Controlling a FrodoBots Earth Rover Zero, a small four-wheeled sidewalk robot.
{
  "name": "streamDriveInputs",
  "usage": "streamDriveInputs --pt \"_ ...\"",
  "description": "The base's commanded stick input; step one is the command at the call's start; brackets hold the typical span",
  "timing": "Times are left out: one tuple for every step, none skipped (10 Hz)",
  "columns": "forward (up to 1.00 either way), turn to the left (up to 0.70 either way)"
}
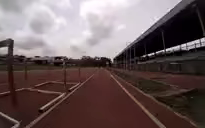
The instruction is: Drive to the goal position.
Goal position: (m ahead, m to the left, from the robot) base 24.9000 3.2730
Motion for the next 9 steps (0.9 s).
streamDriveInputs --pt "0.7 0.0" --pt "0.7 -0.07" --pt "0.7 -0.08" --pt "0.7 0.0" --pt "0.7 0.0" --pt "0.7 0.0" --pt "0.7 0.0" --pt "0.59 0.0" --pt "0.49 0.0"
